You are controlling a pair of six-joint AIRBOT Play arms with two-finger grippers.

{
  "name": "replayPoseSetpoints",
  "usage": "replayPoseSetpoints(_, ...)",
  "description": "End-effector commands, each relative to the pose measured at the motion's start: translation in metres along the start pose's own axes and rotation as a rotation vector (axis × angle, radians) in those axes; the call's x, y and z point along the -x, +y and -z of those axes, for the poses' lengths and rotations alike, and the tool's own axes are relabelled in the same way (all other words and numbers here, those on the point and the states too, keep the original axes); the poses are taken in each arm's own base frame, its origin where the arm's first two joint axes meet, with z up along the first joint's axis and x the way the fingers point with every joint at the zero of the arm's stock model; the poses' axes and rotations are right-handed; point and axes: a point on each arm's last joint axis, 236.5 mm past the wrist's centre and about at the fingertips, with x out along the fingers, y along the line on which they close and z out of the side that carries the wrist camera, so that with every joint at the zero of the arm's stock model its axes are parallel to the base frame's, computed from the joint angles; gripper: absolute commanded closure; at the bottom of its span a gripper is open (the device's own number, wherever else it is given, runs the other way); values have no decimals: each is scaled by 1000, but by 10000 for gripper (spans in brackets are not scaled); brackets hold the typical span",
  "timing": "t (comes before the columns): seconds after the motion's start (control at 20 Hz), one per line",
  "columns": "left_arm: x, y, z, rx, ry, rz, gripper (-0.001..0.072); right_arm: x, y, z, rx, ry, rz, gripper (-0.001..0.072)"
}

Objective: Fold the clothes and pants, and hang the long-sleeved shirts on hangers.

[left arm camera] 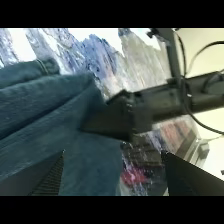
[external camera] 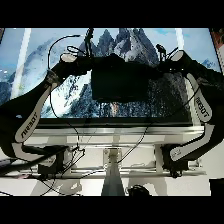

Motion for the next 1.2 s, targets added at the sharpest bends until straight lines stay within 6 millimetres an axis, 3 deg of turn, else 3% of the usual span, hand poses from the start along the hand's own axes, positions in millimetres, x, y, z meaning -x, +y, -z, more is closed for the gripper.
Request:
replayPoseSetpoints(0.0,1,0,0,-1,5,3,10,-32,34,7,-81,79,-85,18)
replayPoseSetpoints(0.15,2,4,1,-9,10,-7,11,-51,67,13,-57,127,-146,25)
replayPoseSetpoints(0.2,3,8,2,-20,15,-18,14,-56,76,10,-26,103,-148,178)
replayPoseSetpoints(0.25,5,13,3,-38,25,-35,14,-61,85,10,-13,91,-154,444)
replayPoseSetpoints(0.3,6,17,3,-48,30,-46,14,-65,95,10,1,79,-158,630)
replayPoseSetpoints(0.35,8,21,3,-59,34,-59,14,-69,102,10,33,69,-160,666)
replayPoseSetpoints(0.45,17,34,-1,-87,38,-95,14,-71,110,13,120,64,-164,667)
replayPoseSetpoints(0.55,43,51,-8,-158,59,-156,15,-56,100,8,147,54,-140,667)
replayPoseSetpoints(0.7,107,63,-36,-298,49,-277,16,3,67,-27,133,-52,-86,667)
replayPoseSetpoints(0.8,159,61,-61,-419,7,-398,22,61,37,-55,94,-168,-54,667)
replayPoseSetpoints(0.85,183,56,-73,-470,-19,-452,102,92,19,-66,65,-227,-31,667)
replayPoseSetpoints(0.95,233,40,-92,-564,-78,-555,380,162,-32,-79,-36,-344,52,667)
replayPoseSetpoints(1.0,253,30,-99,-597,-111,-592,435,196,-61,-78,-101,-392,106,667)
replayPoseSetpoints(1.1,290,5,-111,-648,-184,-646,437,257,-118,-61,-238,-459,212,667)
replayPoseSetpoints(1.15,306,-5,-114,-675,-212,-677,511,284,-145,-47,-310,-484,264,667)
